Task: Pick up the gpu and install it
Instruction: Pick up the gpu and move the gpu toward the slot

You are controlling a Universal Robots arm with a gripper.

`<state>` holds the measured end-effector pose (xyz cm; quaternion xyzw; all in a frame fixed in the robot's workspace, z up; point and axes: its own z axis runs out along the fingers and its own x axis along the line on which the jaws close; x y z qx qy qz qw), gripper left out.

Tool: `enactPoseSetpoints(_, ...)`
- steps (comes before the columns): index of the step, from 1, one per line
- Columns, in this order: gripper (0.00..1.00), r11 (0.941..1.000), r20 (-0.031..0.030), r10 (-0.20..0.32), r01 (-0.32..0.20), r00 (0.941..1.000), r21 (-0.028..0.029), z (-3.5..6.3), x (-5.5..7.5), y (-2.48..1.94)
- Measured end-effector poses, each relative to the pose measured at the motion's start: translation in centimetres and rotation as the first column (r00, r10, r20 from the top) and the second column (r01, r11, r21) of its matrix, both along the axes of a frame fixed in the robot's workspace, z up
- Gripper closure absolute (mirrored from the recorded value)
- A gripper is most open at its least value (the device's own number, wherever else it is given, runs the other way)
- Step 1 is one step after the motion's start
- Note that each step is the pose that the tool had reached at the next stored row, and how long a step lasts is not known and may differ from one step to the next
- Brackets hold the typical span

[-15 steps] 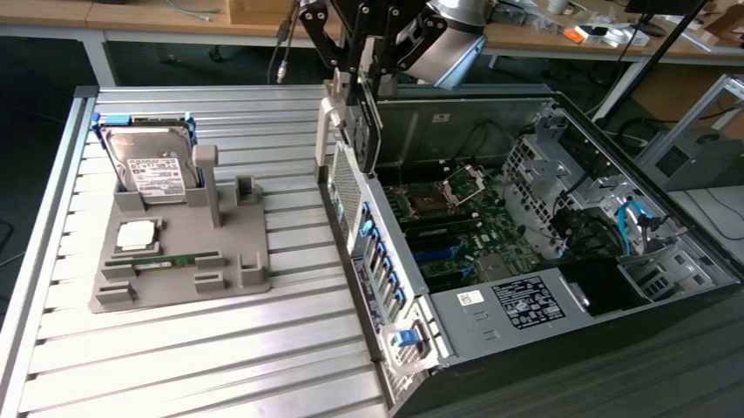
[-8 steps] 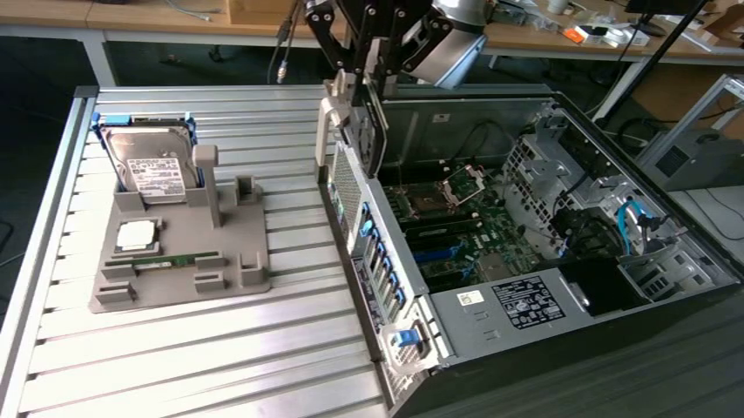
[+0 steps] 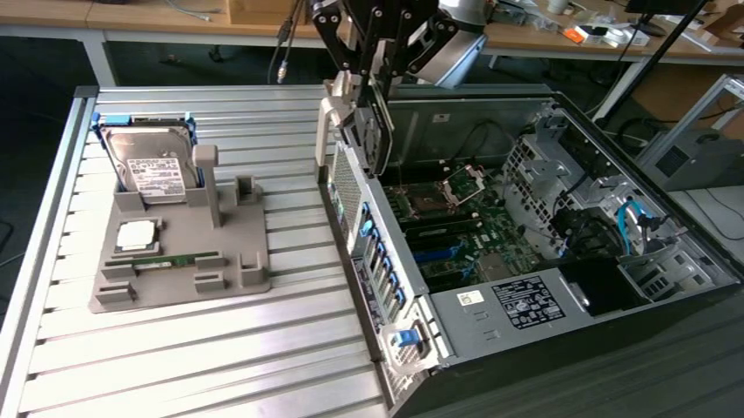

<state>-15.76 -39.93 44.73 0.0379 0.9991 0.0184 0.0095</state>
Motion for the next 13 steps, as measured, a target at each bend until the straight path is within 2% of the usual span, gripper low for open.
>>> enactPoseSetpoints(13,0.73,1.0000,0.0000,0.000,0.000,1.0000,-0.0004,-0.11,0.90,-0.11)
